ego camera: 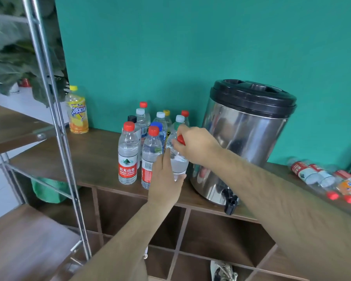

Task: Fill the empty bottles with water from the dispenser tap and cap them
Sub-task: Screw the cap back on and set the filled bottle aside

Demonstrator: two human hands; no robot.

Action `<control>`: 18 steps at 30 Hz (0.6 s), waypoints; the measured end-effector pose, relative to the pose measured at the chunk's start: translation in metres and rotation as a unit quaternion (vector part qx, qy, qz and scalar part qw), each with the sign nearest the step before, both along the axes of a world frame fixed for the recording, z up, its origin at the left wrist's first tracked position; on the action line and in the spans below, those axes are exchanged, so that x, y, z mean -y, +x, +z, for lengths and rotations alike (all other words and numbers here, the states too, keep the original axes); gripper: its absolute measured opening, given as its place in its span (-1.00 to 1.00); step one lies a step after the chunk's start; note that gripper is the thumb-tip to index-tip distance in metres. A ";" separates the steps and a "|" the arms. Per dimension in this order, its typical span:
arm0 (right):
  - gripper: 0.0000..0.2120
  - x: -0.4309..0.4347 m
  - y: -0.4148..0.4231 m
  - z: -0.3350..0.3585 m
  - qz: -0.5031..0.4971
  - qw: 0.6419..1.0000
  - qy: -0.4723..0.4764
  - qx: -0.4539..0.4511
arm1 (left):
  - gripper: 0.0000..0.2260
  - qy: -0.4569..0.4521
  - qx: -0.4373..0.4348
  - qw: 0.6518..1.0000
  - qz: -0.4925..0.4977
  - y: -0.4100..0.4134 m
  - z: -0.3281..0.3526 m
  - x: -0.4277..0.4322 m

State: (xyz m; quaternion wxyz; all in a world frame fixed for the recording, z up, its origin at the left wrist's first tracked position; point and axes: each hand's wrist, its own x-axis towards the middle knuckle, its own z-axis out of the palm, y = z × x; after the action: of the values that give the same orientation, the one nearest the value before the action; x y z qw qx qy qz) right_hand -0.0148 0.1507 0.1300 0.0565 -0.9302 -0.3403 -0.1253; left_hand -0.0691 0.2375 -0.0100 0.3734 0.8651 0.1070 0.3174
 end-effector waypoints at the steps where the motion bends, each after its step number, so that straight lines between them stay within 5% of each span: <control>1: -0.76 -0.002 0.004 -0.004 -0.003 1.000 0.009 -0.002 | -0.23 0.026 -0.006 1.000 0.007 0.002 -0.003 -0.001; 5: -0.75 -0.003 0.020 -0.019 0.002 0.996 0.082 -0.035 | -0.25 0.092 0.004 0.996 0.016 0.010 -0.007 -0.005; 8: -0.55 0.002 0.023 -0.028 0.038 0.987 0.142 -0.071 | -0.29 0.095 -0.006 0.995 0.027 0.016 -0.011 -0.008; 18: -0.35 -0.007 0.014 -0.053 0.011 0.979 0.188 -0.081 | -0.22 0.147 -0.003 0.988 0.046 0.018 -0.009 -0.008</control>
State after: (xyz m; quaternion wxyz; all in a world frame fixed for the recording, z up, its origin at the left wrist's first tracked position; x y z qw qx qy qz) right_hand -0.0009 0.1579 0.0771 0.2589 -0.9063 -0.3151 -0.1110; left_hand -0.0514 0.2450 -0.0193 0.2264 0.9060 0.0998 0.3435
